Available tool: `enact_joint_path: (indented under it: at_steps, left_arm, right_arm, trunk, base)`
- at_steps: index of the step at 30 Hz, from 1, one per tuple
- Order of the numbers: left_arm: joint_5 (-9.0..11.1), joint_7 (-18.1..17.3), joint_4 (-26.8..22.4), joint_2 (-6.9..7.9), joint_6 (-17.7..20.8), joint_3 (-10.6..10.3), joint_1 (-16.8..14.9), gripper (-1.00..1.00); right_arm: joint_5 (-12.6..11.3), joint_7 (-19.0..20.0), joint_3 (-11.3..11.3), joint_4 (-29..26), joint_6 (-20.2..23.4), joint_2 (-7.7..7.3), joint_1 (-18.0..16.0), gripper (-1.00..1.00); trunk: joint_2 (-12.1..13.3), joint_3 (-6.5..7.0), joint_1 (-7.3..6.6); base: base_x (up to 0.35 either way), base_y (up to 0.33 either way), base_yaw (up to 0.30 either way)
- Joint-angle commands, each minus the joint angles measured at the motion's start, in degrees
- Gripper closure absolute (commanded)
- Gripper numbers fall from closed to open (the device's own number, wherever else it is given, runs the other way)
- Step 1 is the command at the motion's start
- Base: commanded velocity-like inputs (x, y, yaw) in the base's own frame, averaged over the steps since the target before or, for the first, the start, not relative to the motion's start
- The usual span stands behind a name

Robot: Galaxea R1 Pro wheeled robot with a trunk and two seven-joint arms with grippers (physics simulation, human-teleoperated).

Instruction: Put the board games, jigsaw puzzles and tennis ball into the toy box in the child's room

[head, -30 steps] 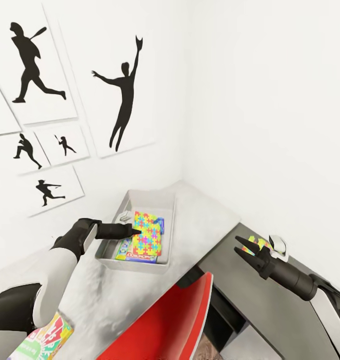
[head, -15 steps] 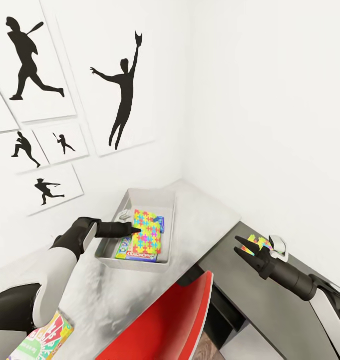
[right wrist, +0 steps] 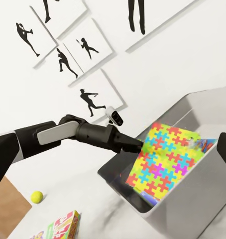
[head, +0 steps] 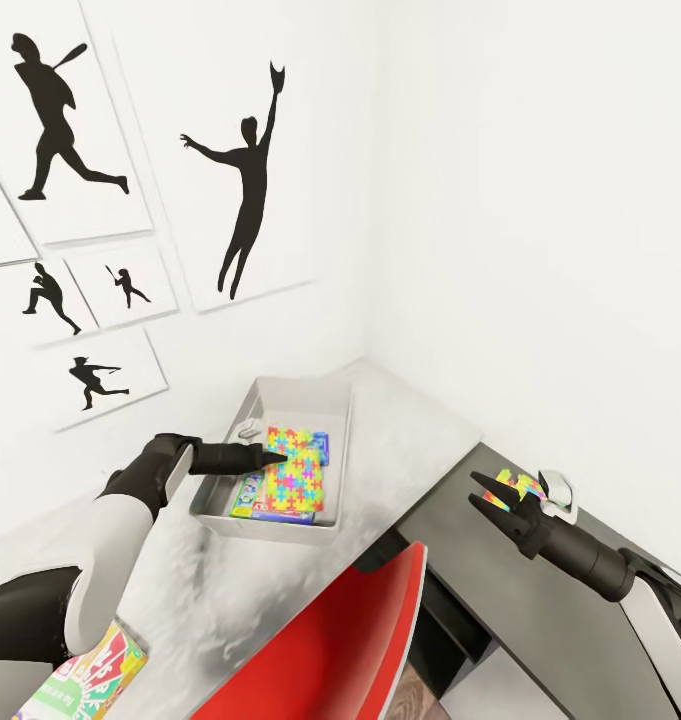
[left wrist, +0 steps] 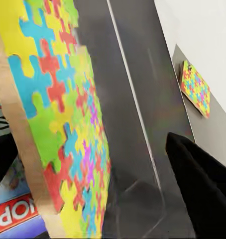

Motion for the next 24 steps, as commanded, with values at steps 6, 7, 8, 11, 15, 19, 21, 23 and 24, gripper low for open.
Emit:
enact_joint_path:
  at_steps: [6,7,8,11,15,19,21,23,24]
  left_arm:
    - [-0.6,-0.4,-0.1,0.05,0.4,0.5,-0.1,-1.0]
    - [-0.6,-0.4,-0.1,0.08,0.4,0.5,-0.1,-1.0]
    - [-0.6,-0.4,-0.2,0.12,0.4,0.5,-0.1,-1.0]
    - [-0.6,-0.4,-1.4,0.2,0.4,0.4,-0.1,-1.0]
    - [-0.6,-0.5,-3.8,0.32,0.7,0.3,0.0,-1.0]
    - [-0.5,-1.1,-4.8,0.89,1.3,0.4,0.0,-1.0]
    - [-0.5,-2.8,-5.3,1.66,1.8,0.3,0.0,-1.0]
    - [-0.5,-5.9,-6.1,2.81,2.2,0.3,0.0,-1.0]
    - [-0.5,-7.5,-6.5,3.44,2.3,0.3,0.1,-1.0]
  right_arm:
    - [-0.4,0.1,0.0,0.0,0.5,-0.05,0.0,-1.0]
    - [-0.4,0.1,0.0,0.0,0.5,-0.04,0.0,-1.0]
    - [-0.4,0.1,0.0,0.0,0.5,-0.01,0.0,-1.0]
    - [-0.3,0.1,0.0,0.0,0.5,0.11,0.0,-1.0]
    - [-0.3,0.1,0.0,0.0,0.5,0.13,0.0,-1.0]
    - [-0.3,0.2,0.0,0.0,0.4,0.12,0.0,-1.0]
    - [-0.3,0.2,0.0,0.0,0.4,0.12,0.0,-1.0]
    - [-0.4,0.2,0.0,0.0,0.5,0.12,0.0,-1.0]
    - [-0.4,0.2,0.0,0.0,0.4,0.12,0.0,-1.0]
  trunk:
    - [-0.1,-0.12,0.03]
    - [-0.1,-0.12,0.03]
    - [-0.1,-0.12,0.03]
    - [-0.1,-0.12,0.03]
    - [-0.1,-0.12,0.03]
    - [-0.1,-0.12,0.03]
    - [-0.1,-0.11,0.03]
    - [-0.1,-0.04,0.03]
    - [-0.1,0.01,0.03]
  base:
    - [0.0,0.0,0.0]
    - [0.0,0.0,0.0]
    - [0.0,0.0,0.0]
    - [0.0,0.0,0.0]
    - [0.0,0.0,0.0]
    - [0.0,0.0,0.0]
    - [0.0,0.0,0.0]
    - [0.0,0.0,-0.02]
    - [0.0,0.0,-0.036]
